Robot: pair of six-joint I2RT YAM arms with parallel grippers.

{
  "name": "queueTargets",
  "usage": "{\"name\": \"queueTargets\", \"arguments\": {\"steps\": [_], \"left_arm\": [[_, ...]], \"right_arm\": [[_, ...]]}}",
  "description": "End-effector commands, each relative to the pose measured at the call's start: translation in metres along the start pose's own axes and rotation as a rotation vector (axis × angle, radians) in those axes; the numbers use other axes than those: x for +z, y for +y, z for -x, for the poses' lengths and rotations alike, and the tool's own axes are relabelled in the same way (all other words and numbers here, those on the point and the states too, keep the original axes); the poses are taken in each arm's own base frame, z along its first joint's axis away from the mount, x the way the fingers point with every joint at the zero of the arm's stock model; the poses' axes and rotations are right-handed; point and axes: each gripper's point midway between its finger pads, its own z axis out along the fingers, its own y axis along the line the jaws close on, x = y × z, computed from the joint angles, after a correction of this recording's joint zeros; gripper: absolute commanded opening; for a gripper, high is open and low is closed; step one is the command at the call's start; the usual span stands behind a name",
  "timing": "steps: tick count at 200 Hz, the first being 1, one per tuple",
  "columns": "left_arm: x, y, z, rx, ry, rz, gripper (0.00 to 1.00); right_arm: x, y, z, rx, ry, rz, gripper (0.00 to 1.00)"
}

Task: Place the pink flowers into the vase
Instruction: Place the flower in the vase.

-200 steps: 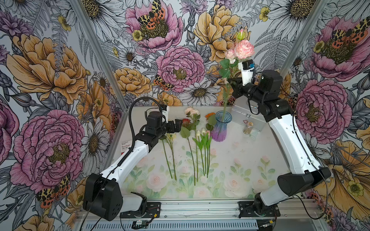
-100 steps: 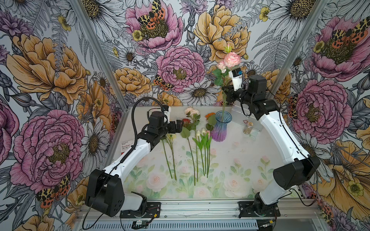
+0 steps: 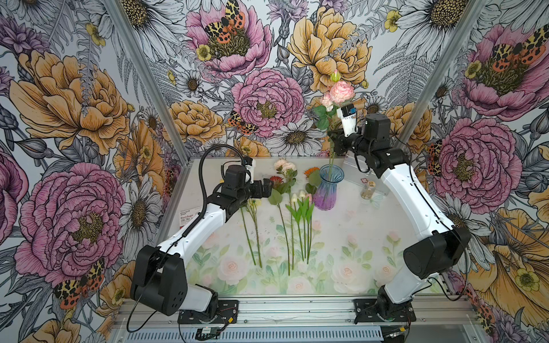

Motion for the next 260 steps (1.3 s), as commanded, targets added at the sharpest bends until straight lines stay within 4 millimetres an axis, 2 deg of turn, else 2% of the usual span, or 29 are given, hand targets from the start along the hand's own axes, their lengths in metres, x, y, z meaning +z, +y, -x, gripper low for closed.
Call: {"name": "queueTargets", "arguments": {"steps": [1,48,99,124,182,223,260], "left_arm": [[0.0,-0.006,0.008,0.033,-0.01,-0.001,0.99],[0.004,-0.007,0.004,0.034,0.007,-0.003,0.99],[0.007,-0.006,0.001,0.038,0.018,0.0,0.99],[0.01,-0.007,0.001,0.041,0.026,-0.001,0.99],[0.02,-0.006,0.002,0.049,0.054,0.01,0.99],[0.038,-0.007,0.001,0.049,0.104,0.028,0.99],[0.069,-0.011,-0.008,0.049,0.205,0.036,0.95]], "right_arm": [[0.006,0.001,-0.007,0.004,0.015,-0.004,0.11],[0.004,0.001,-0.007,0.004,0.014,-0.012,0.23],[-0.002,0.002,-0.001,-0.001,0.001,-0.023,0.29],[-0.005,0.003,0.002,-0.002,-0.006,-0.029,0.36],[-0.014,0.008,0.01,-0.003,-0.025,-0.032,0.41],[-0.034,0.02,0.022,-0.02,-0.061,-0.013,0.52],[-0.058,0.034,0.035,-0.042,-0.104,0.011,0.59]]}}
